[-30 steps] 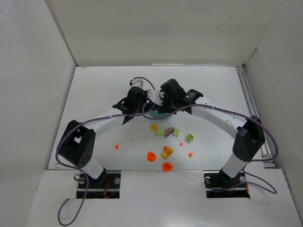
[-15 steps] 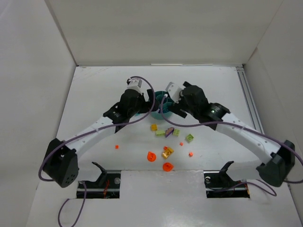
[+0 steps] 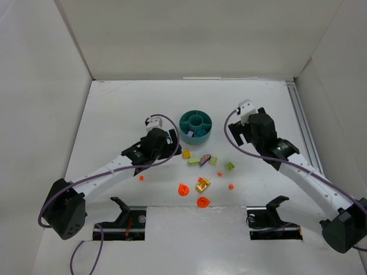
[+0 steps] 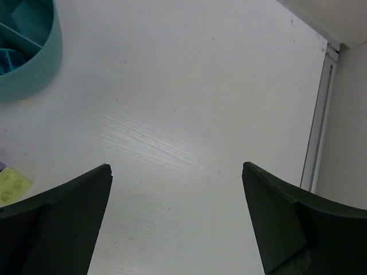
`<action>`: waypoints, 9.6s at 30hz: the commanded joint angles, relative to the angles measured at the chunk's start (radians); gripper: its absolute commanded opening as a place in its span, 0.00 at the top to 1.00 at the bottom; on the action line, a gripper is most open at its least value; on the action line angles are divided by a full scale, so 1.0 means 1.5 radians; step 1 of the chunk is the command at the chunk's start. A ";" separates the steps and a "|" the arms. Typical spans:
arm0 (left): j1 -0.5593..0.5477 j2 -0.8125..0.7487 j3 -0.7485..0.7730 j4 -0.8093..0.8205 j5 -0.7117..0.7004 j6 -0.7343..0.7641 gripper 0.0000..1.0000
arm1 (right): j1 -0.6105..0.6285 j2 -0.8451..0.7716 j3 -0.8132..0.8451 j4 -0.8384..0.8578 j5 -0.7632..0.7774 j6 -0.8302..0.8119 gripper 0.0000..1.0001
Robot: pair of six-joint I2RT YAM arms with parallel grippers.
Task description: Sort the legos into containers by color
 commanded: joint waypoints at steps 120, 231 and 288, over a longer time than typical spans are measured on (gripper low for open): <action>-0.103 0.240 0.020 0.686 -0.389 0.168 0.73 | -0.154 -0.002 -0.050 0.049 -0.155 -0.005 0.07; -0.111 0.374 0.454 0.046 -0.153 0.206 0.90 | -0.198 0.005 -0.046 0.003 -0.081 0.036 0.00; 0.044 -0.044 0.052 -0.065 -0.138 -0.015 0.00 | 0.093 0.231 0.000 0.056 -0.281 -0.086 0.08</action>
